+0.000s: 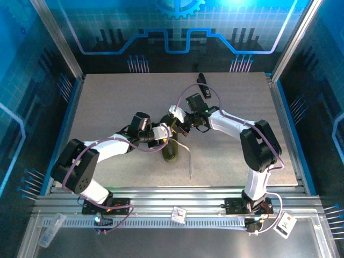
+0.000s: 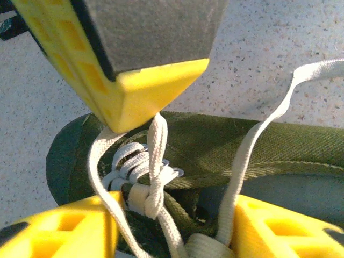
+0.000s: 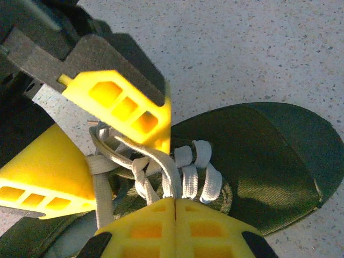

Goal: Tie the shoes

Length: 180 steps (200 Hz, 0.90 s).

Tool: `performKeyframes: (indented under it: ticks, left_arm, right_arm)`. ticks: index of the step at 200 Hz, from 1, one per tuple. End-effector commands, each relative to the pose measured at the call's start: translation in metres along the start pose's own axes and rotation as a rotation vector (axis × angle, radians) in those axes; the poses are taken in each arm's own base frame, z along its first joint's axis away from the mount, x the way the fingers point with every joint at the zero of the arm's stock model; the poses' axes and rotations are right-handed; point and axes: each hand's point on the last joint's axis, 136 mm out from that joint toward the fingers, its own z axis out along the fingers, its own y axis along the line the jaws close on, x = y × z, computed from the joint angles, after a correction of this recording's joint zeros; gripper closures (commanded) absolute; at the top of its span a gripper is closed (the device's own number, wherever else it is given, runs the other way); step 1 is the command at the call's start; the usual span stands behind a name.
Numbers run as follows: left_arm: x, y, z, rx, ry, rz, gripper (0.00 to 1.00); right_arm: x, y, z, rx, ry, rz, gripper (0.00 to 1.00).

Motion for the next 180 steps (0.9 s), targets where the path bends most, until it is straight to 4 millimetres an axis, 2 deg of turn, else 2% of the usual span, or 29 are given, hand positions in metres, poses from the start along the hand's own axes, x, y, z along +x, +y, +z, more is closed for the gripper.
performKeyframes:
  ticks: [1,15,39,76,109,180]
  left_arm:
    - [-0.013,0.003,-0.003,-0.005,-0.041,-0.006,0.55]
    - [-0.016,0.003,-0.004,0.005,-0.053,-0.021,0.60]
    - [-0.022,0.005,-0.007,0.008,-0.077,-0.057,0.62]
    - [-0.025,0.015,-0.012,-0.004,-0.099,-0.119,0.55]
    - [-0.026,0.020,-0.011,-0.003,-0.095,-0.147,0.54]
    - [-0.028,0.026,-0.012,0.011,-0.108,-0.196,0.66]
  right_arm:
    - [0.007,0.001,0.004,-0.027,-0.003,0.001,0.97]
    - [0.006,0.002,0.003,-0.027,-0.010,-0.006,0.97]
    - [0.004,0.003,0.001,-0.026,-0.018,-0.019,0.97]
    - [0.005,0.006,0.001,-0.041,-0.020,-0.029,0.97]
    - [0.004,0.008,0.000,-0.046,-0.026,-0.032,0.97]
    - [0.003,0.009,-0.002,-0.039,-0.039,-0.044,0.97]
